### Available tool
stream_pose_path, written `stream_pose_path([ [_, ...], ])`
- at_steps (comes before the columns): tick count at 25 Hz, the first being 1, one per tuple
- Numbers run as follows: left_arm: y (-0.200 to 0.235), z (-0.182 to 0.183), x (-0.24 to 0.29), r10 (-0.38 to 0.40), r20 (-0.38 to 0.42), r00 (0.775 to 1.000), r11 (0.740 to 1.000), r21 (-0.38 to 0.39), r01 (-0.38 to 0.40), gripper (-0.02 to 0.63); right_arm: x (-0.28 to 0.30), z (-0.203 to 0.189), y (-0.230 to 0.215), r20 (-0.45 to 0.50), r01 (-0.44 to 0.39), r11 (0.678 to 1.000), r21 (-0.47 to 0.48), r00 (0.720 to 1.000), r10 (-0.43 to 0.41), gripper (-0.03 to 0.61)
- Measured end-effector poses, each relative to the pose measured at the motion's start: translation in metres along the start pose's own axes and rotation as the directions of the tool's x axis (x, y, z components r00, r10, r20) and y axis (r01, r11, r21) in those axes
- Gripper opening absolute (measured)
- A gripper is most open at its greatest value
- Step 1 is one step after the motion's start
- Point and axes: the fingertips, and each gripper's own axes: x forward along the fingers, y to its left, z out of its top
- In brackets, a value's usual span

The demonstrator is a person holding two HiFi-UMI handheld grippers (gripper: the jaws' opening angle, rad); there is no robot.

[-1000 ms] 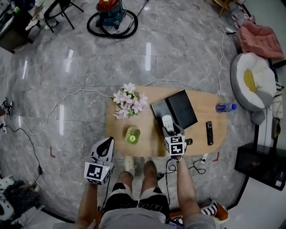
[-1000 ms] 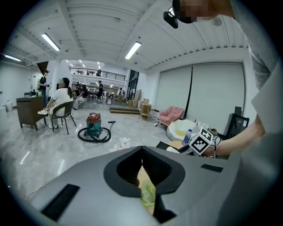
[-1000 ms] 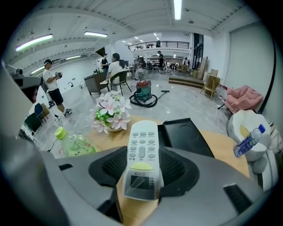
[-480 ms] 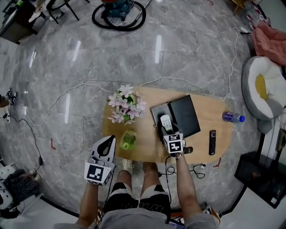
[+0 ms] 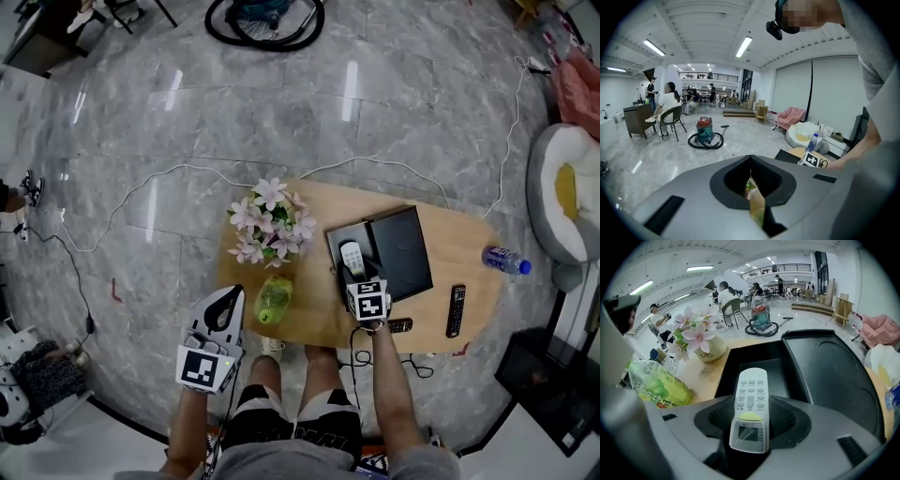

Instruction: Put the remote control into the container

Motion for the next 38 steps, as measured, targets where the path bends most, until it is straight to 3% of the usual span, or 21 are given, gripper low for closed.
stream_pose_path([
  [7, 0.006, -0.003, 0.009, 0.019, -0.041, 0.999, 1.000, 0.003, -0.019, 0.008, 0.016, -0.003, 0.003, -0.032, -0.010, 1.000, -0.003, 0.999, 0.010, 0.230],
  [11, 0.004, -0.001, 0.011, -0.013, -0.005, 1.000, 1.000, -0.002, 0.013, 0.008, 0.018, -0.001, 0.005, -0.030, -0.014, 1.000, -0.013, 0.999, 0.013, 0.230],
  [14, 0.009, -0.004, 0.011, 0.006, -0.027, 1.000, 1.000, -0.005, -0.006, 0.008, 0.019, -0.002, 0.005, -0.038, -0.018, 1.000, 0.006, 0.999, 0.018, 0.231],
  [22, 0.009, 0.004, 0.006, -0.008, 0.010, 1.000, 1.000, 0.001, 0.008, 0.008, -0.004, 0.008, 0.003, -0.005, -0.003, 0.998, 0.061, 1.000, 0.003, 0.230],
  [31, -0.001, 0.031, -0.014, -0.036, 0.025, 0.999, 0.999, 0.024, 0.035, 0.008, -0.088, 0.051, 0.010, 0.151, 0.017, 0.996, 0.085, 0.988, -0.029, 0.230],
  [36, -0.017, 0.056, -0.028, -0.067, 0.050, 0.997, 0.997, 0.051, 0.064, 0.009, -0.152, 0.082, 0.021, 0.272, 0.035, 0.995, 0.092, 0.961, -0.059, 0.225],
  [38, -0.023, 0.071, -0.037, -0.080, 0.067, 0.995, 0.995, 0.064, 0.075, 0.008, -0.182, 0.095, 0.027, 0.330, 0.049, 0.994, 0.095, 0.941, -0.078, 0.183],
])
